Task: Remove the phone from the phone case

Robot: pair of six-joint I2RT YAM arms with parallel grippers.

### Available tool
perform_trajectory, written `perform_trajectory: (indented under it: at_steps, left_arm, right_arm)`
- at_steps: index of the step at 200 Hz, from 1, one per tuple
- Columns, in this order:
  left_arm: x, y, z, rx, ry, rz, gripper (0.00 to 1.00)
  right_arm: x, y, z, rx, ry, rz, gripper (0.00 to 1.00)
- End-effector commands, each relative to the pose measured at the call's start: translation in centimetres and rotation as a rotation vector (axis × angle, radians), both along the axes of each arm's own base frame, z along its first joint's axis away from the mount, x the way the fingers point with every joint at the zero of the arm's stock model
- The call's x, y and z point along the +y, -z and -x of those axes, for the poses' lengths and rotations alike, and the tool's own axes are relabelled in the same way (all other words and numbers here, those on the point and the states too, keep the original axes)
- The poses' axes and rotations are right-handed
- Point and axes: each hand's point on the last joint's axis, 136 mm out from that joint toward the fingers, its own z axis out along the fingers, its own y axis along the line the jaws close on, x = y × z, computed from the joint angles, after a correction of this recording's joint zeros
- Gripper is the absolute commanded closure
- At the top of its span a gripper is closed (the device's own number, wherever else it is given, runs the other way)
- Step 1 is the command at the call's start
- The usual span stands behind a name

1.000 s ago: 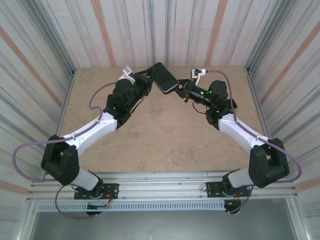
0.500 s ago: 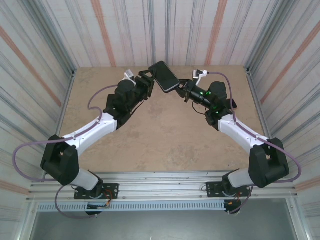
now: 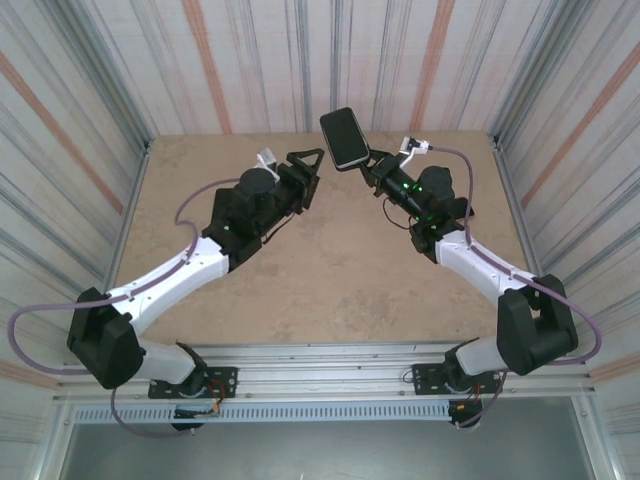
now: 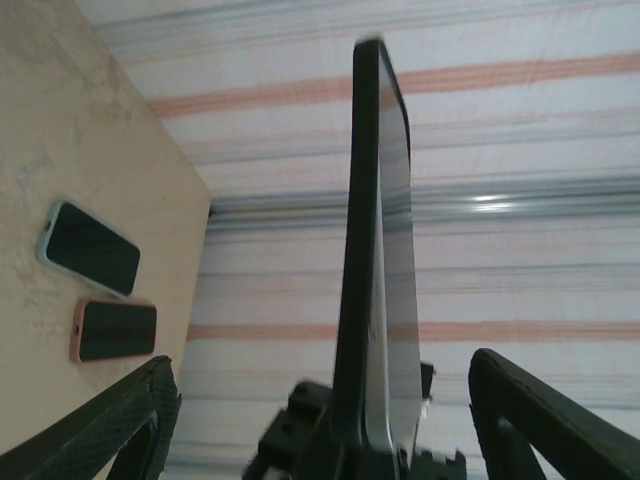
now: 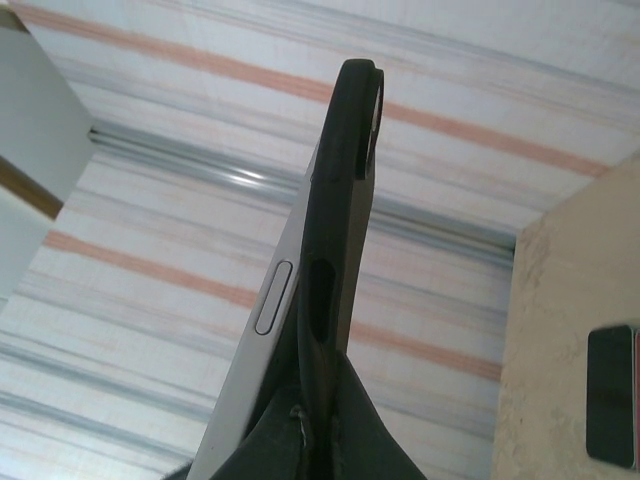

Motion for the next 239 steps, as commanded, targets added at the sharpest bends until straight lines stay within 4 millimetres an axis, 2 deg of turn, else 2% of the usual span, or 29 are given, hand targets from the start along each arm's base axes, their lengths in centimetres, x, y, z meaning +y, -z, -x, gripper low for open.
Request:
perform_trajectory:
  at_steps: [1, 35, 58, 78, 135, 239]
  left_arm:
    - [-0.3, -3.0, 0.2, -0.011, -0.013, 0.065, 0.25]
    - [-1.8, -5.5, 0.1, -0.050, 0.026, 0.112, 0.32]
    - [-2.7, -5.9, -0.2, -0.053, 0.046, 0.136, 0.37]
    - [-3.5, -6.0, -0.5, -0.049, 0.057, 0.158, 0.38]
    - [-5.0, -5.0, -0.4, -0.016, 0.088, 0.157, 0.37]
    - [-5.0, -3.6, -1.7, -0.001, 0.033, 0.180, 0.41]
  right_arm:
    - [-0.6, -2.3, -0.4, -0.129, 0.076, -0.009, 1.00]
    - [-0.1, -2.3, -0.6, -0.176, 0.103, 0.011, 1.00]
    - [0.1, -2.2, -0.7, -0.184, 0.106, 0.008, 1.00]
    - [0.2, -2.2, -0.8, -0.186, 0.113, 0.004, 1.00]
    - [-0.1, -1.8, -1.0, -0.179, 0.130, 0.001, 1.00]
    - [0.5, -2.4, 0.1, -0.227, 0.092, -0.023, 1.00]
